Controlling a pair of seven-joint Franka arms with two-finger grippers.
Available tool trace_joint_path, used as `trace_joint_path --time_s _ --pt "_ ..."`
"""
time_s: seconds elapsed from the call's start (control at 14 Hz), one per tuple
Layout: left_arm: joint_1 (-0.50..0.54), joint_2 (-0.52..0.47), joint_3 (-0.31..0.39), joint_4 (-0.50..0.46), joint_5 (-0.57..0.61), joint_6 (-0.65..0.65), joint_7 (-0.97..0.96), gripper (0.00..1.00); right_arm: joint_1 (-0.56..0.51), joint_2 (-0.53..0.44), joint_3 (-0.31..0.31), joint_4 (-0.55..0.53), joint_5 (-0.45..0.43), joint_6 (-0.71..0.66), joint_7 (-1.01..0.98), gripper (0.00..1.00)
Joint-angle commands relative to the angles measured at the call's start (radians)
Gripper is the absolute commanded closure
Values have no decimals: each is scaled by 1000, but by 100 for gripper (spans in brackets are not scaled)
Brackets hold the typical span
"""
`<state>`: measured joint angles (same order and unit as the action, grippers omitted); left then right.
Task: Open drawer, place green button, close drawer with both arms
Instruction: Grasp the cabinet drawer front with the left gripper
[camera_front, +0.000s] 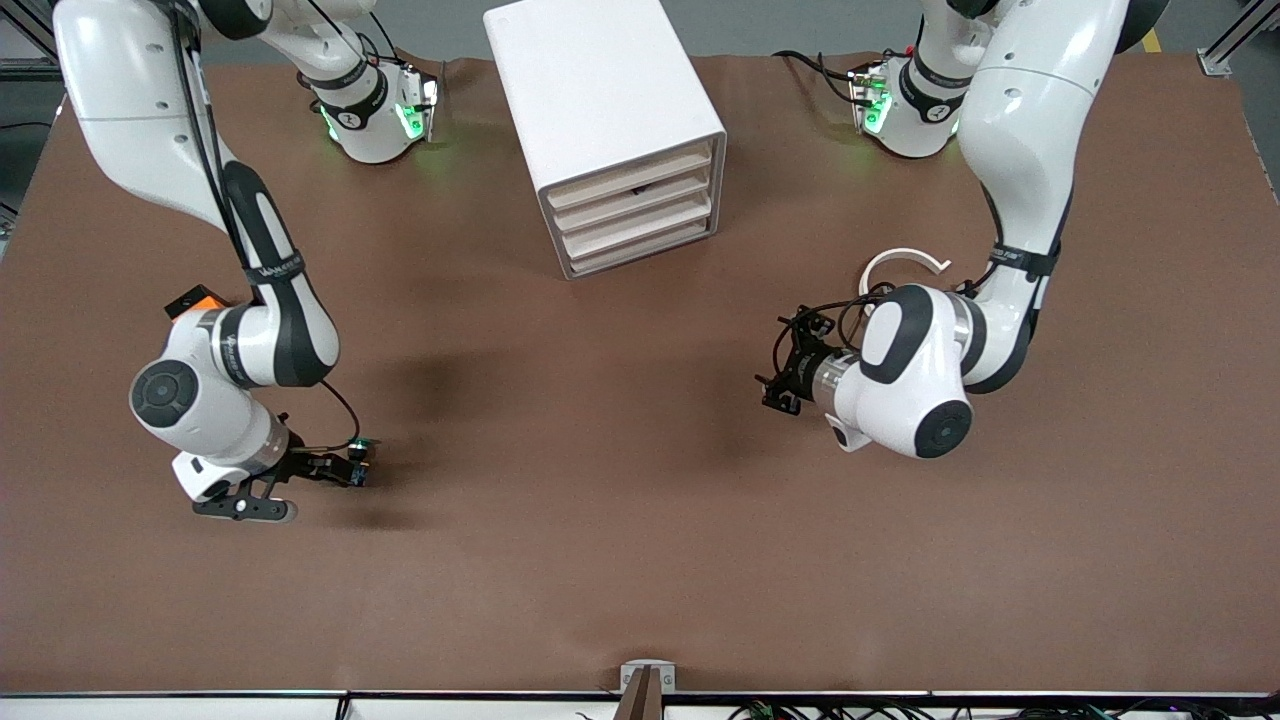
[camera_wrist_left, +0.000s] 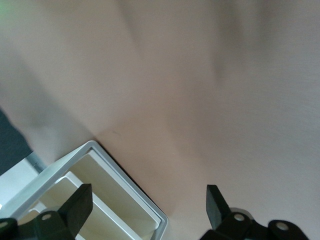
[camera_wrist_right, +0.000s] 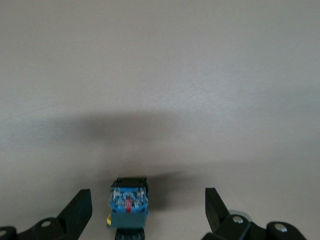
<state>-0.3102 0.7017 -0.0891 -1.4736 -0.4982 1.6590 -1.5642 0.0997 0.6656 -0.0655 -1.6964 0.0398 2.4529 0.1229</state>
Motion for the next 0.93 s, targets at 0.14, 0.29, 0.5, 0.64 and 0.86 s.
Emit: trace_joint_path --time_s 0.14,0.29,0.5,0.64,0.86 --pt "-59 102 0 38 -94 -80 -206 0 23 68 -4 44 78 0 17 0" --pt "-72 124 0 38 -149 -111 -253 0 31 69 -4 44 81 -11 12 0" --pt "-82 151 0 35 -239 -207 -307 0 31 68 -4 41 77 -15 3 0" --pt "-105 165 0 35 -259 -272 -356 12 32 66 -5 38 71 -28 -2 0" --pt "-118 176 0 35 -284 -298 -395 31 31 66 -5 32 64 -38 -48 0"
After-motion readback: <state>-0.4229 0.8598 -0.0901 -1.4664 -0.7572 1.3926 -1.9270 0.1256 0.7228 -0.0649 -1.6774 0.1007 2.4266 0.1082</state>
